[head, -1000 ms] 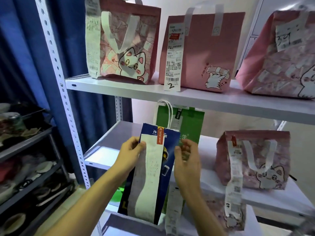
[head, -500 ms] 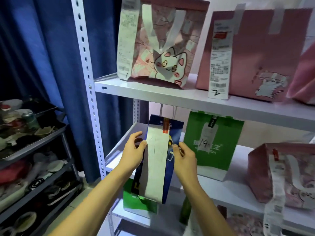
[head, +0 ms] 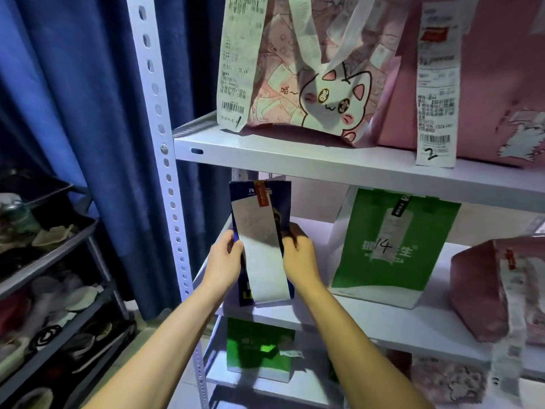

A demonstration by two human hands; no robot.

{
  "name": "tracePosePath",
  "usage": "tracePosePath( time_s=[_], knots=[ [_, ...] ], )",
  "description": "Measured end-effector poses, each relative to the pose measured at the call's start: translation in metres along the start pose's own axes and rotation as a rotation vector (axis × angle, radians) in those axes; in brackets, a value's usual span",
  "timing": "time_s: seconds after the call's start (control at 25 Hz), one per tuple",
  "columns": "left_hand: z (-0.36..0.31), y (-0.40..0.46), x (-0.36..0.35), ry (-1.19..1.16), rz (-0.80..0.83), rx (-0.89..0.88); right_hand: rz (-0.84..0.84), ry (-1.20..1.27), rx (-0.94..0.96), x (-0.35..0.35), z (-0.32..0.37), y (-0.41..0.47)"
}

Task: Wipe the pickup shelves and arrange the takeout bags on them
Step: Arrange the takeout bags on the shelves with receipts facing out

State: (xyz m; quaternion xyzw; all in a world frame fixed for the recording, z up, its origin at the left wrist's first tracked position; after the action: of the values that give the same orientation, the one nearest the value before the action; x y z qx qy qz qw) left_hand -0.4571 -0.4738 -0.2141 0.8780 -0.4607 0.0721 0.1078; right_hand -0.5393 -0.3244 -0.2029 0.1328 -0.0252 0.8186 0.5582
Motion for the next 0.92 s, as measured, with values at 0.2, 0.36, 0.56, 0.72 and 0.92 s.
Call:
tracePosePath(
  time_s=[0.2,0.36,0.56,0.72,0.92],
  knots=[
    [0.0,0.035,0.004,-0.03,-0.009,-0.013,0.024,0.048,-0.112,-0.013,-0.007,0.018],
    [0.018,0.043,0.005,0.0,0.017,0.068,0.055,0.083,-0.18,-0.022,-0.019,0.019],
    [0.028,0.037,0.013,0.024,0.002,0.063,0.069,0.014,-0.155,-0.022,-0.029,0.016],
    [0.02,0.028,0.021,0.052,0.003,0.001,0.054,-0.031,-0.118,-0.018,-0.029,0.013],
    [0.013,0.001,0.027,0.143,-0.021,-0.099,-0.032,-0.071,-0.088,-0.008,-0.032,0.003]
  ],
)
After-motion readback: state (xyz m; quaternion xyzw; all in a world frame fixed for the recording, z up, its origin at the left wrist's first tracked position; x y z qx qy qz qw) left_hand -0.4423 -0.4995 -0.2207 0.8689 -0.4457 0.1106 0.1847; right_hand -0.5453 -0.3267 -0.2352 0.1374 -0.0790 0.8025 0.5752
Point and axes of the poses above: each hand's wrist, its own y-axis towards the middle knuckle, its own x-axis out of the back of the hand, z = x × y, the point moved 5 cm from there along y, towards the middle knuckle, and after that the axes turned 5 degrees about z, right-handed, at the moved point
